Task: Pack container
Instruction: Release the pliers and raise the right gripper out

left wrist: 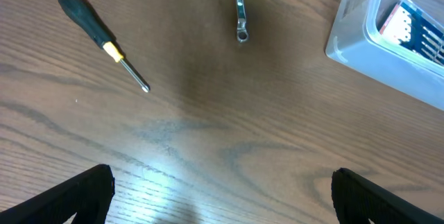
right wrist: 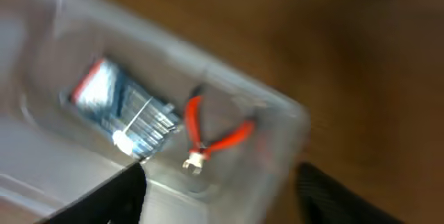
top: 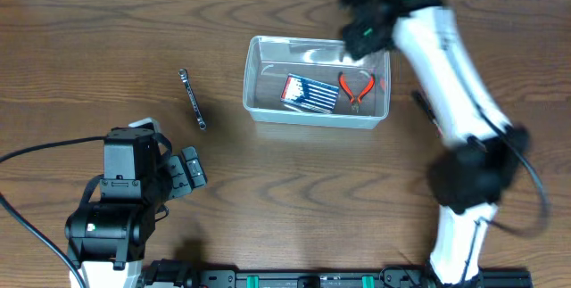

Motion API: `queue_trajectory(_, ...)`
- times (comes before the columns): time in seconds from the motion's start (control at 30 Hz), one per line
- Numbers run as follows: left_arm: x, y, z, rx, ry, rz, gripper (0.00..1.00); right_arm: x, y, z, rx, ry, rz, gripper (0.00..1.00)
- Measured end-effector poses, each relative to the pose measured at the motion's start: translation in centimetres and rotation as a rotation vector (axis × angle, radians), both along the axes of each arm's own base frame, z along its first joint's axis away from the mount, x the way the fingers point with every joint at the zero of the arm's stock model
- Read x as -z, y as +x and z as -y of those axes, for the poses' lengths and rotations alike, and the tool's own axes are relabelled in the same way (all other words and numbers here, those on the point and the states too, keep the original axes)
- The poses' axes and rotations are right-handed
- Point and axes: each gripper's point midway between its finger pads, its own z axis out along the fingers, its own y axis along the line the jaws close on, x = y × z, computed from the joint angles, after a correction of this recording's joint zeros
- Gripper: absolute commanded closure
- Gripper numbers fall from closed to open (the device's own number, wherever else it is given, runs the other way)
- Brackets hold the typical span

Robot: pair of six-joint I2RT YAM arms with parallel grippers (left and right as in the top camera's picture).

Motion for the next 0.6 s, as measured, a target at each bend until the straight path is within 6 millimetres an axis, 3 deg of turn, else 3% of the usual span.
queue_trajectory(0.07, 0.0, 0.0, 0.0, 0.0, 0.0, 0.0, 0.02, -3.9, -1.3, 4.5, 0.211, 0.047, 0.036, 0.19)
queue_trajectory(0.13, 0.0, 0.0, 0.0, 0.0, 0.0, 0.001, 0.02, -5.6, -3.8, 9.6, 0.454, 0.071, 0.006, 0.19)
queue_trajectory(0.2, 0.0, 0.0, 0.0, 0.0, 0.0, 0.0, 0.02, -5.3, -6.4, 13.8, 0.68, 0.063, -0.059, 0.17)
queue_trajectory(0.27, 0.0, 0.0, 0.0, 0.001, 0.0, 0.002, 0.02, -3.8, -8.4, 16.9, 0.892, 0.043, -0.131, 0.13)
queue_trajectory(0.4, -0.1, 0.1, 0.0, 0.007, 0.004, 0.005, 0.02, 0.2, -9.8, 18.7, 1.072, 0.006, -0.24, 0.11)
queue_trajectory(0.6, -0.1, 0.1, 0.0, 0.013, 0.008, 0.005, 0.02, 5.5, -10.6, 18.8, 1.101, -0.04, -0.324, 0.08)
